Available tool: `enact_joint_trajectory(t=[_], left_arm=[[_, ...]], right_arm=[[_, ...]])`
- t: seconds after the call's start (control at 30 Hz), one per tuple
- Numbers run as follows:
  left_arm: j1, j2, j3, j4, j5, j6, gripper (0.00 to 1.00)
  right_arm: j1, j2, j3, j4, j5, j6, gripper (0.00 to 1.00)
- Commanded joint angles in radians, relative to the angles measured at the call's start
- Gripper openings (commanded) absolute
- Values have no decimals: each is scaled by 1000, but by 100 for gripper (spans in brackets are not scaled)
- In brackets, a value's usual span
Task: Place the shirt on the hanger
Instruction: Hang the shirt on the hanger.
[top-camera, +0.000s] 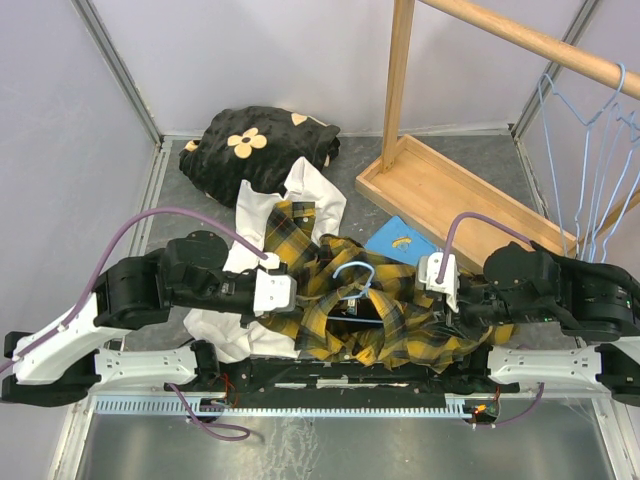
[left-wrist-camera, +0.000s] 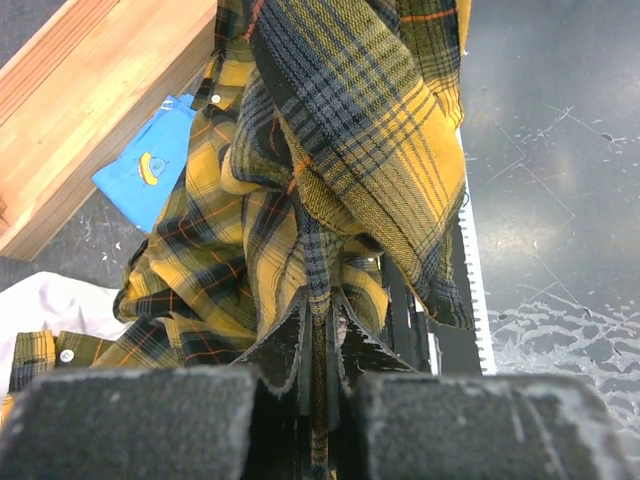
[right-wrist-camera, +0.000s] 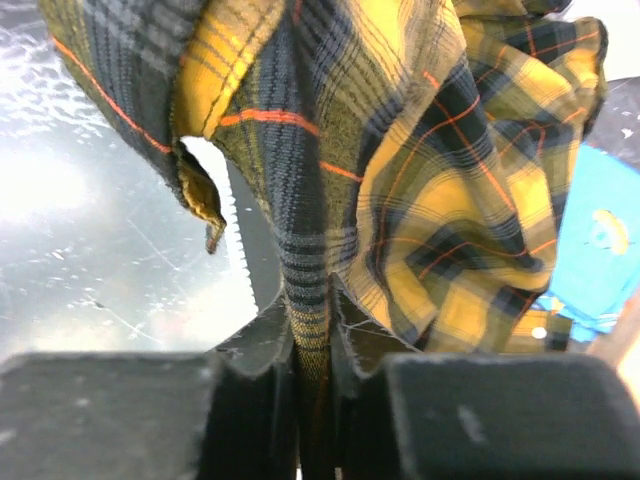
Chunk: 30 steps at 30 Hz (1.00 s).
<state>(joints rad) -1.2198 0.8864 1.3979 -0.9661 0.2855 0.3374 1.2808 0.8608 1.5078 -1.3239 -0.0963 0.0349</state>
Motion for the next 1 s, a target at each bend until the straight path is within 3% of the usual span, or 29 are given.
enact_joint_trajectory(t=[0.0, 0.07, 0.2, 0.23, 0.3, 0.43, 0.53, 0.7, 0.97], left_arm=[[-3, -21, 33, 76, -56, -12, 7], [-3, -39, 3, 123, -141, -56, 21], [-3, -85, -54, 182, -361, -145, 55], [-2, -101, -68, 193, -409, -167, 69], [-2, -134, -97, 207, -487, -197, 80], [-3, -188, -172, 201, -672, -264, 85], [-3, -203, -211, 190, -733, -331, 85], [-3, -201, -291, 221, -738, -416, 88], [-3, -16, -408, 283, -650, -597, 88]], right_arm=[[1, -8, 0, 62, -35, 40, 10], [1, -4, 1, 62, -9, 58, 0], [1, -18, -23, 68, 52, 114, 0], [2, -31, -35, 76, 77, 132, 0], [1, -64, -62, 93, 157, 181, 0], [1, -93, -64, 61, 359, 277, 0], [1, -58, -17, -2, 580, 366, 0], [2, -11, 65, -24, 808, 487, 0], [1, 143, 174, -96, 1107, 650, 0]])
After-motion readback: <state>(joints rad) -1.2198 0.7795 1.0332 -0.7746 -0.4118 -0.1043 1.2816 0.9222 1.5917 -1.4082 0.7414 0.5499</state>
